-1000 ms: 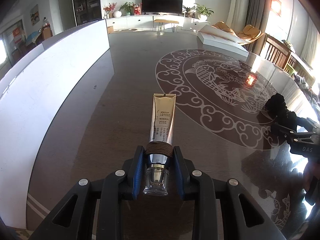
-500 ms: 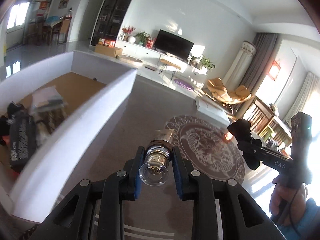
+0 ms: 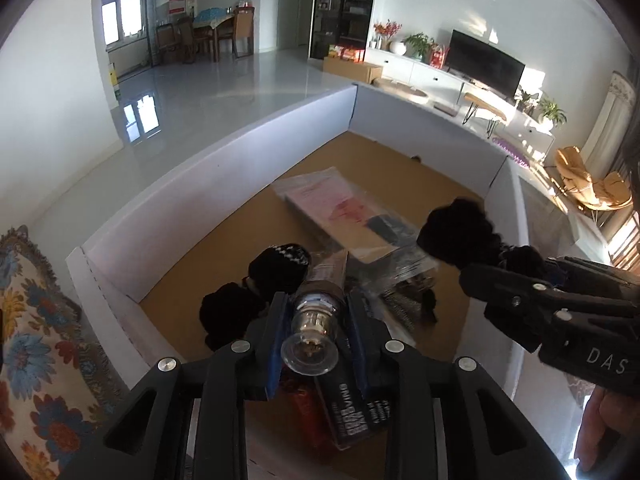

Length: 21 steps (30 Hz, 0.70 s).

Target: Organize objects

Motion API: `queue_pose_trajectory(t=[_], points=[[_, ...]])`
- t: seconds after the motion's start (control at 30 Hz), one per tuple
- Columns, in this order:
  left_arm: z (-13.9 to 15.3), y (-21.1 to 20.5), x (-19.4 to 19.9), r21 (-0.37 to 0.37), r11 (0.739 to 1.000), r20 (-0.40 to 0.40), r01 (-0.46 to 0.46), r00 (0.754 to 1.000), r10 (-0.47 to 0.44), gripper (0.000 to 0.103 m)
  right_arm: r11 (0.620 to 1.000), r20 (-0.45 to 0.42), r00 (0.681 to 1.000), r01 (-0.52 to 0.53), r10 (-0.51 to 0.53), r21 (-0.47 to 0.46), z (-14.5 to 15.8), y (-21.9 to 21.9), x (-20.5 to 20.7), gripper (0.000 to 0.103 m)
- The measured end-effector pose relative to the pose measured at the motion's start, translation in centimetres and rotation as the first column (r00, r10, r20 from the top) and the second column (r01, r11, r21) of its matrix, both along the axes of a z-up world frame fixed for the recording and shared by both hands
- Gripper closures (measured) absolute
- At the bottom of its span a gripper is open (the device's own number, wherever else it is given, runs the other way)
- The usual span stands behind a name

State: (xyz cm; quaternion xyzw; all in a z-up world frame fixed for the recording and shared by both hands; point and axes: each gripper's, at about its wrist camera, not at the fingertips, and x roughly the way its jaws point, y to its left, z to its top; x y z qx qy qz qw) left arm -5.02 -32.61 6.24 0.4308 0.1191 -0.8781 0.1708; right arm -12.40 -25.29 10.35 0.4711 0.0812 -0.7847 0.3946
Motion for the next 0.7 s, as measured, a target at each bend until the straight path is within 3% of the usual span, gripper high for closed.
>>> queue_pose_trajectory(t=[0.03,0.07,0.13,0.2,0.3,0.4,0.5,0.7], points=[[-0.2,-0.2,0.0,-0.011,1.000,0.015,-0.001,1.000,0.001,0.066,1.000,0.034,0.999,-0.003,0.002,0.022,-0.9,-0.6,-0.2,0.043],[-0.3,0.0,0.2,-0.025,1.000,0.021,-0.001,1.000,0.002,0.059,1.000,0.051,0.999,0.002,-0.004,0.028,-1.5,-0.8,-0.4,0.038],[0.0,0.5,0.8,-0.074,0.997,0.014,-0.018,1.000,0.019,0.015,1.000,0.048,0.999,0.019,-0.019,0.011,-1.4,-0.3,-0.4,0.026],[1.0,0.9,1.9,-0.137,0.989,-0.035,-0.053,0.998,0.048,0.000,0.999,0.026,0.999,0.035,-0.035,-0.005,-0.7,0.9,-0.4,0.017],[2.4,1.8,3.1,-0.212,0.972,-0.069,-0.100,0.994,0.087,0.000,0.998,-0.021,0.998,0.054,-0.055,-0.012,1.0,2.7,-0.3,0.014],[3.4,2.1,3.7,-0.194,0.975,-0.100,-0.108,0.991,0.090,0.000,0.998,-0.071,0.995,0.066,-0.065,0.008,2.4,3.5,-0.3,0.013],[3.9,2.6,3.8,-0.180,0.976,-0.077,-0.126,0.991,0.113,0.000,0.997,-0.096,0.993,0.072,-0.069,0.024,3.2,3.8,-0.2,0.013],[4.0,3.4,4.0,-0.241,0.961,-0.077,-0.134,0.990,0.119,0.000,0.997,-0.101,0.993,0.071,-0.067,0.030,3.5,3.9,-0.2,0.013]])
